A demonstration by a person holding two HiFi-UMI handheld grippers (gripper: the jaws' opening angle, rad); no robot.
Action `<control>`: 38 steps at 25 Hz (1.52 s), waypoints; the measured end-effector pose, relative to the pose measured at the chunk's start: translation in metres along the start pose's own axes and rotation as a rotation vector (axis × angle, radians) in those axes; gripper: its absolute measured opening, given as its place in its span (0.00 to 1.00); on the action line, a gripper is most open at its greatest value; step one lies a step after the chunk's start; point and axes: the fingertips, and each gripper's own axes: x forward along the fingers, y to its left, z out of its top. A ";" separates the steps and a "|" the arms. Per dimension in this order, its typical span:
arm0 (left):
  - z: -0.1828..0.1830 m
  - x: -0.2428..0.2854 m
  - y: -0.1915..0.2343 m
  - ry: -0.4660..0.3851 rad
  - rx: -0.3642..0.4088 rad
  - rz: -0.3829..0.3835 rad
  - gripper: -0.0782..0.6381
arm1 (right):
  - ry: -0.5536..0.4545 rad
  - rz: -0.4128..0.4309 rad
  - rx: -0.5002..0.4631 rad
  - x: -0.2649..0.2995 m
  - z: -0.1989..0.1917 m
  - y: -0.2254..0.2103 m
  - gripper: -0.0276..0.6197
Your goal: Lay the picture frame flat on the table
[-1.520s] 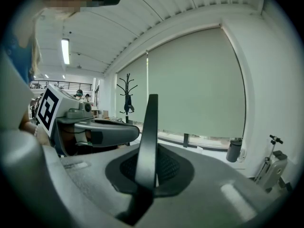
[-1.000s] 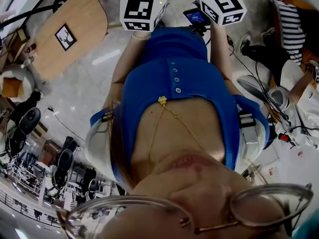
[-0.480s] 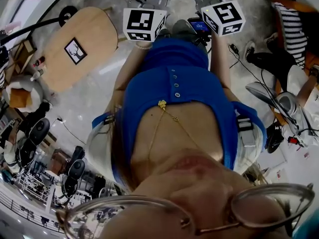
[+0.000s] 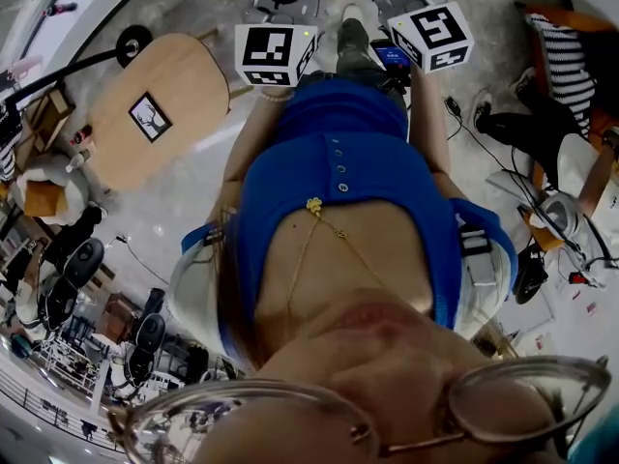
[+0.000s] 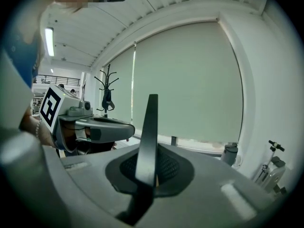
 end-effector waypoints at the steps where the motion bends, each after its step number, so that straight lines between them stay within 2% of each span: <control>1: 0.003 0.011 0.003 -0.003 -0.001 0.002 0.11 | -0.004 0.009 -0.004 0.006 0.003 -0.009 0.06; 10: 0.029 0.108 0.022 -0.014 0.009 0.075 0.11 | -0.018 0.111 -0.057 0.046 0.025 -0.096 0.06; 15: 0.038 0.145 0.035 -0.013 0.016 0.148 0.11 | -0.010 0.169 -0.077 0.064 0.034 -0.137 0.06; 23: 0.034 0.164 0.049 0.001 0.017 0.231 0.11 | -0.003 0.296 -0.119 0.093 0.039 -0.148 0.06; 26: 0.027 0.164 0.060 0.021 0.008 0.240 0.11 | 0.009 0.321 -0.125 0.107 0.037 -0.146 0.06; 32: 0.023 0.169 0.113 0.034 -0.011 0.230 0.11 | 0.048 0.295 -0.124 0.156 0.039 -0.148 0.06; 35: 0.023 0.166 0.148 0.042 -0.020 0.191 0.11 | 0.060 0.255 -0.105 0.187 0.045 -0.139 0.06; 38: 0.023 0.165 0.182 0.056 -0.033 0.121 0.11 | 0.071 0.193 -0.080 0.215 0.050 -0.130 0.06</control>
